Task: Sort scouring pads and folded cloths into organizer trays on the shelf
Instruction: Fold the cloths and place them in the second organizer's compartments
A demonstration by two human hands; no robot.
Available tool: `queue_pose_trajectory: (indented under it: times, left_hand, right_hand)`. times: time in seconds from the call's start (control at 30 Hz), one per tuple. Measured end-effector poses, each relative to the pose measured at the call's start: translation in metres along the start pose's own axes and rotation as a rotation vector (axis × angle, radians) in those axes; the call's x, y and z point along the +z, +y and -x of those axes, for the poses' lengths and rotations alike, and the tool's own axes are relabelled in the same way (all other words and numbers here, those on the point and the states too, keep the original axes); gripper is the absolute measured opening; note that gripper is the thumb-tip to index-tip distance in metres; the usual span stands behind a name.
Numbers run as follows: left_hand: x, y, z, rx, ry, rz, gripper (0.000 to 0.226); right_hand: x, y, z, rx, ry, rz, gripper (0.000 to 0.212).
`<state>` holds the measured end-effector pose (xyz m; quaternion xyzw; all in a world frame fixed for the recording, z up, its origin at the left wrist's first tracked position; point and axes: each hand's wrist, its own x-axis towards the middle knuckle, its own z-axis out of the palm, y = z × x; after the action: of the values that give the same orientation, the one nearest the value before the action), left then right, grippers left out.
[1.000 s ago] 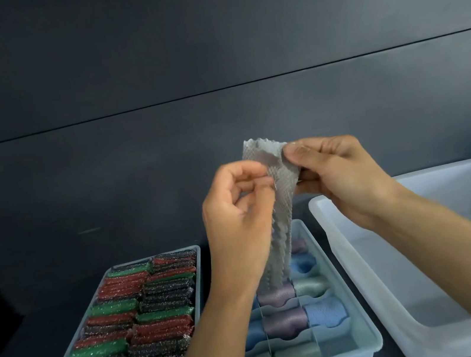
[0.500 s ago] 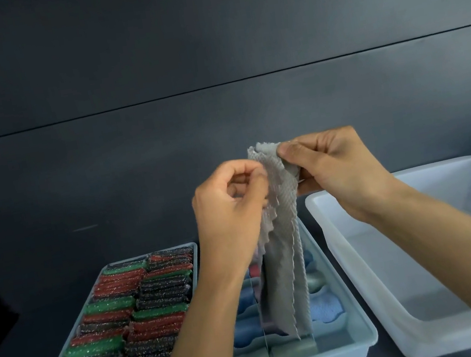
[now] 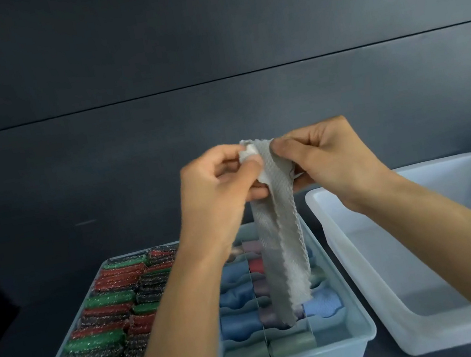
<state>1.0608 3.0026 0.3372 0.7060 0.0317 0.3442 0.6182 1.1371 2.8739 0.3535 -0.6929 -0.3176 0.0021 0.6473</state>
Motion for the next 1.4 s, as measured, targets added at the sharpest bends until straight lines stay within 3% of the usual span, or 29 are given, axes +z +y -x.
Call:
queue_pose_trajectory:
  times: [0.13, 0.27, 0.33, 0.4, 0.43, 0.53, 0.63, 0.73, 0.87, 0.97, 1.03, 1.17, 1.33, 1.4]
  left_hand:
    - [0.006, 0.0, 0.002, 0.027, -0.073, -0.011, 0.018]
    - [0.005, 0.003, 0.004, 0.023, -0.131, 0.061, 0.046]
    - [0.003, 0.002, 0.003, 0.086, -0.038, 0.118, 0.037]
    - [-0.007, -0.009, -0.002, 0.174, 0.074, 0.114, 0.026]
    - [-0.013, -0.02, -0.004, 0.187, 0.049, 0.07, 0.032]
    - [-0.02, -0.047, -0.001, 0.027, -0.34, 0.041, 0.07]
    - [-0.011, -0.057, 0.013, -0.181, -0.504, 0.125, 0.065]
    - [0.002, -0.055, 0.019, -0.289, -0.398, 0.172, 0.049]
    - [0.008, -0.053, 0.016, -0.47, -0.266, 0.139, 0.046]
    - [0.008, -0.054, 0.007, -0.727, -0.207, 0.362, 0.048]
    - [0.005, -0.055, 0.001, -0.808, -0.175, 0.522, 0.049]
    - [-0.004, -0.058, -0.006, -0.847, -0.104, 0.688, 0.049]
    - [-0.01, -0.06, -0.01, -0.846, -0.129, 0.698, 0.082]
    - [-0.009, -0.059, -0.011, -0.798, -0.133, 0.591, 0.065]
  right_hand:
    - [0.002, -0.008, 0.002, -0.011, -0.053, -0.048, 0.045]
    - [0.0, -0.011, 0.002, -0.031, -0.152, -0.02, 0.02]
    - [0.0, -0.011, -0.002, -0.046, -0.116, 0.001, 0.006]
    - [-0.003, -0.014, -0.009, -0.037, -0.084, -0.007, 0.006]
    - [-0.005, -0.017, -0.014, -0.019, -0.099, -0.049, 0.007]
    - [-0.016, -0.026, -0.028, 0.043, -0.211, -0.188, 0.013]
    - [-0.022, -0.03, -0.041, 0.084, -0.286, -0.231, 0.012]
    - [-0.024, -0.031, -0.048, 0.112, -0.298, -0.232, 0.015]
    - [-0.026, -0.028, -0.047, 0.041, -0.298, -0.181, 0.008]
    - [-0.023, -0.021, -0.029, -0.136, -0.269, -0.078, 0.013]
    - [-0.019, -0.013, -0.011, -0.241, -0.275, -0.002, 0.018]
    - [-0.016, 0.021, 0.021, -0.315, -0.365, 0.225, 0.018]
    - [-0.014, 0.06, 0.031, -0.512, -0.417, 0.37, 0.025]
    - [-0.015, 0.068, 0.031, -0.558, -0.411, 0.414, 0.027]
